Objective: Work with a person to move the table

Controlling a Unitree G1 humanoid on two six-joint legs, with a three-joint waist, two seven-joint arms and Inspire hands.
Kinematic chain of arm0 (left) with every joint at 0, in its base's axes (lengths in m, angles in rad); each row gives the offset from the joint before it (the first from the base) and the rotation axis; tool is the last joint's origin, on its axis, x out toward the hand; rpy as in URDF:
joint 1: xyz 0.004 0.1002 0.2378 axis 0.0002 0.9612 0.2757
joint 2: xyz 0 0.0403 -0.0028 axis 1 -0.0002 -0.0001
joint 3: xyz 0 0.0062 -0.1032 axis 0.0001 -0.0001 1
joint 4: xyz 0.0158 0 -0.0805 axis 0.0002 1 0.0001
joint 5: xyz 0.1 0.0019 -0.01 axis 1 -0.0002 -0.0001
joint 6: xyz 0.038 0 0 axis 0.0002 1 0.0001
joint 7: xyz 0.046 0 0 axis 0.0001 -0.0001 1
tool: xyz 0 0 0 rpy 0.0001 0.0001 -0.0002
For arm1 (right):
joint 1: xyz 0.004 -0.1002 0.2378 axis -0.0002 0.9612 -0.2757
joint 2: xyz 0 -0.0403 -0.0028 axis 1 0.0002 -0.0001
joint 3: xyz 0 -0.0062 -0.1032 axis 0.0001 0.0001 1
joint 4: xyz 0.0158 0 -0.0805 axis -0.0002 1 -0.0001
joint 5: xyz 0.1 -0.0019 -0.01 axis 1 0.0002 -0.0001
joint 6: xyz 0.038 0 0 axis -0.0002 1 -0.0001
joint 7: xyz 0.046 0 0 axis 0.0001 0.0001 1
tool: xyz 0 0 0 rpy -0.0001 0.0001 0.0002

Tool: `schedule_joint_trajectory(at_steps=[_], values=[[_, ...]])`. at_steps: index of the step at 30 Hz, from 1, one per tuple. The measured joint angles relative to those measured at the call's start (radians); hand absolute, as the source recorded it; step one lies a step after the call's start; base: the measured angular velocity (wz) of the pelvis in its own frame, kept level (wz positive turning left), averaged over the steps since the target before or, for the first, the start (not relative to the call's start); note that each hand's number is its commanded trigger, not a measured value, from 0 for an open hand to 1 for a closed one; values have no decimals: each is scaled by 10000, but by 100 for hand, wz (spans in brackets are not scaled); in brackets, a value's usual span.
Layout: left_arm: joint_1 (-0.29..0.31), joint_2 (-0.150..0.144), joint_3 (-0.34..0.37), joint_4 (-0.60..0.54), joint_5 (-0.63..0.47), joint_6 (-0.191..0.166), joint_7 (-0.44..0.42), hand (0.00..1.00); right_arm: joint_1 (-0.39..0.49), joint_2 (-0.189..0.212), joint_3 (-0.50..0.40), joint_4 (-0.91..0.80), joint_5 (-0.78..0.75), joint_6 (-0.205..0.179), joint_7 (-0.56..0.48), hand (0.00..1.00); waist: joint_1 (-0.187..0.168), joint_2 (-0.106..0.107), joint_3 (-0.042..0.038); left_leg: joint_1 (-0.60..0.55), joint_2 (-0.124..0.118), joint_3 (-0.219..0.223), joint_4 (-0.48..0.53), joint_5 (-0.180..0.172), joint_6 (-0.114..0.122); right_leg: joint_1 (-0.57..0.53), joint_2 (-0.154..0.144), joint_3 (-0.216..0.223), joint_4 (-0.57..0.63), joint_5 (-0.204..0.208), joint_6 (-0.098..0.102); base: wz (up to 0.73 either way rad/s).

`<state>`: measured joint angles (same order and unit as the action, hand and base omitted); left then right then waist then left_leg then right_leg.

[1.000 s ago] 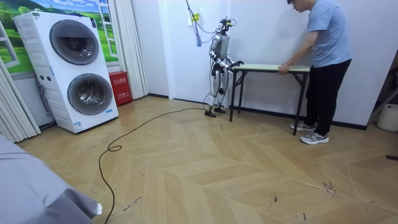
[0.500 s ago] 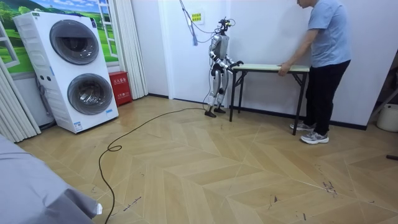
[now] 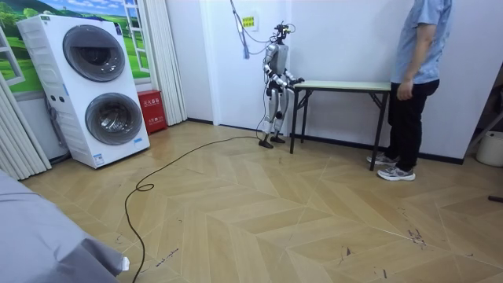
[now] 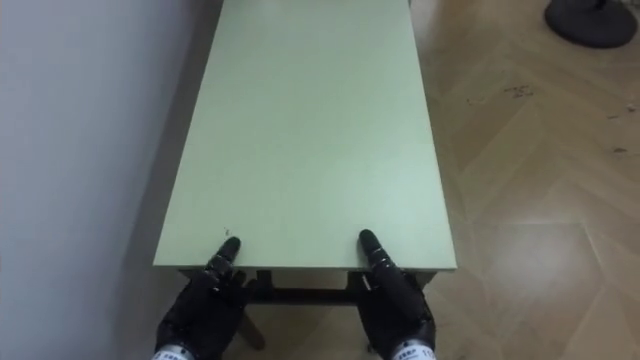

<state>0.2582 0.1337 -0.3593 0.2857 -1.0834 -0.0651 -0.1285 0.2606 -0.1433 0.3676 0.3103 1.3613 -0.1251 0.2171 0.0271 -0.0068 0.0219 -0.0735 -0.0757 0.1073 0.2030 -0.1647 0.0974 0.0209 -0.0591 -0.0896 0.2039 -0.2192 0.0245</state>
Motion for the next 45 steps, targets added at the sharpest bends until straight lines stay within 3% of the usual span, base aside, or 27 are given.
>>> schedule_joint_trajectory(at_steps=[2,5,8,16,20,26,34,45], values=[[-156,-30,-84,272,625,117,-182,0,77,-62,87,-3,-309,187,260,0,-8,-5,-135,70,19,23,-8,0,0,38,15,15,0,12,-20,-7],[-188,-35,-242,437,1172,278,-423,0,120,-60,91,45,-627,331,270,0,-10,0,-152,200,46,22,-21,-1,1,155,39,16,0,28,-45,-1],[-188,-15,-282,477,1264,445,-549,0,111,-69,24,303,-989,424,839,0,-15,-7,-150,192,103,26,21,1,-5,160,93,27,2,64,-97,0],[-189,-28,-275,484,1340,468,-968,0,110,-47,30,352,-1164,838,1673,0,-83,-17,-94,189,118,25,16,15,-27,156,109,40,-3,73,-113,0],[-190,40,-274,509,1341,468,-1018,0,107,-34,23,612,-1174,848,1786,0,-98,-127,-3,162,118,16,13,14,-29,138,111,23,-11,73,-113,0],[-357,50,-159,1161,1782,476,-1174,0,-9,-80,-2,1394,-1805,844,1883,0,-92,-76,25,145,116,-2,-1,0,-37,116,114,5,-20,78,-115,0],[-432,392,-123,2439,2047,361,-1235,0,-583,-221,-530,3301,-4519,821,1727,0,-232,-38,-28,259,130,38,-47,-2,-45,185,118,-11,-15,78,-115,0],[-340,469,468,4459,2391,269,-835,0,-675,-189,-1371,5960,-5529,822,1313,0,-247,-43,-109,347,126,33,-15,-3,-47,309,128,21,-48,86,-128,0]])
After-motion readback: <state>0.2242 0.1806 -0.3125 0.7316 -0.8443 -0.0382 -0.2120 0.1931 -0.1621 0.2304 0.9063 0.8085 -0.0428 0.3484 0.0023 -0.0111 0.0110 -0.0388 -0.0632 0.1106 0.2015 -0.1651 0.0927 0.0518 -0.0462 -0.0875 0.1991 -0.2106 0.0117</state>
